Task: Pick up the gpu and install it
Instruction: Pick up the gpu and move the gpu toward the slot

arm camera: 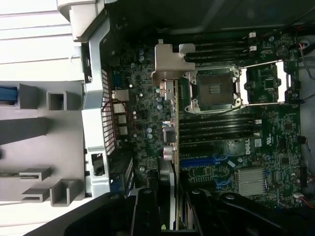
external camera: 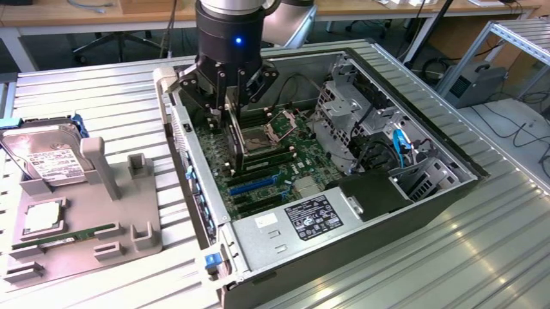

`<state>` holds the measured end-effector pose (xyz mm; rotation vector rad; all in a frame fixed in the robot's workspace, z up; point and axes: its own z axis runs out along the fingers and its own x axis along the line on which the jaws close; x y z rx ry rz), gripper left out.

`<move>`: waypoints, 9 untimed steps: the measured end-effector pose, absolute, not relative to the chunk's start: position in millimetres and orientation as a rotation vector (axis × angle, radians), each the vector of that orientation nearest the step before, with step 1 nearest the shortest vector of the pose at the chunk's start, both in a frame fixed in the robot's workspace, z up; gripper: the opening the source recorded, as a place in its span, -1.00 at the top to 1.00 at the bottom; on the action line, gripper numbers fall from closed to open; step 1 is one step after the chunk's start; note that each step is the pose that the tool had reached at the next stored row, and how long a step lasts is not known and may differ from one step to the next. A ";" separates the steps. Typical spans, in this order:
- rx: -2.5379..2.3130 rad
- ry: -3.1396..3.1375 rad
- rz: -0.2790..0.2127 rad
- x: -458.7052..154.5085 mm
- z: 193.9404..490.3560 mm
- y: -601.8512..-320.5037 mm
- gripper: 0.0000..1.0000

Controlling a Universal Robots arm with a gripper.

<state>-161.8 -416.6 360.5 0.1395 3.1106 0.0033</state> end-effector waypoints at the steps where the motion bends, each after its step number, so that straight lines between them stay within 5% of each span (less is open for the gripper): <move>1: 0.139 3.111 0.003 -159.8 360.2 -416.6 0.47; 9: 0.139 3.111 0.003 -142.0 358.5 -416.6 0.47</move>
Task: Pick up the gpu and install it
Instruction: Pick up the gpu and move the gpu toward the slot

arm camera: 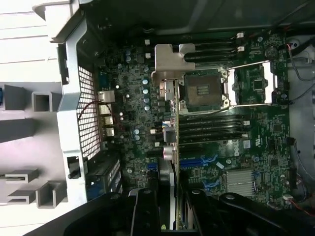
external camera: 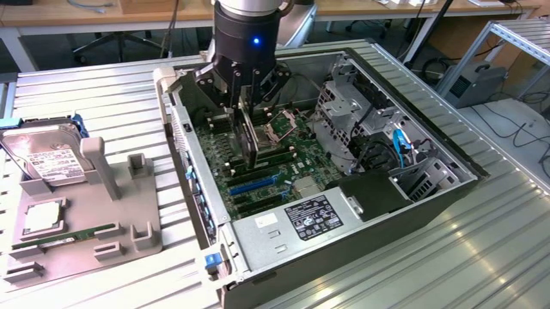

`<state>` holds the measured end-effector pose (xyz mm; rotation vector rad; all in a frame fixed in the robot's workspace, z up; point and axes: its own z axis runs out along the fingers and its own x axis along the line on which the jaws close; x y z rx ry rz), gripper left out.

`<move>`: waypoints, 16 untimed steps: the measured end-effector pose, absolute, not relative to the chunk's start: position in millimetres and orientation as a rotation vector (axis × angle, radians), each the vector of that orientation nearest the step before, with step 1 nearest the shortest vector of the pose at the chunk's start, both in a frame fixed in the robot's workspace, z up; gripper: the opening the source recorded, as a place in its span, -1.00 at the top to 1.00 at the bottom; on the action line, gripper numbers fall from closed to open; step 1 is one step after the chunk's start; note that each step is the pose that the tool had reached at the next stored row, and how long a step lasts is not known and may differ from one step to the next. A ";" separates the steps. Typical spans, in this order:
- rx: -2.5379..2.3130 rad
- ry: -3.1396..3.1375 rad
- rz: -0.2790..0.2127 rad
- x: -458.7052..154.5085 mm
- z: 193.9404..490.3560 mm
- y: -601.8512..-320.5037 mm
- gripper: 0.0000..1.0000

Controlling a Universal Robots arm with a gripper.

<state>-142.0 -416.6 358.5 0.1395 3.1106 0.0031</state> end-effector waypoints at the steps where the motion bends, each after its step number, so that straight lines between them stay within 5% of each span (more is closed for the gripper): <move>1: 0.140 3.111 0.003 -140.4 358.3 -416.6 0.47; 16: 0.140 3.111 0.003 -78.4 352.8 -416.6 0.47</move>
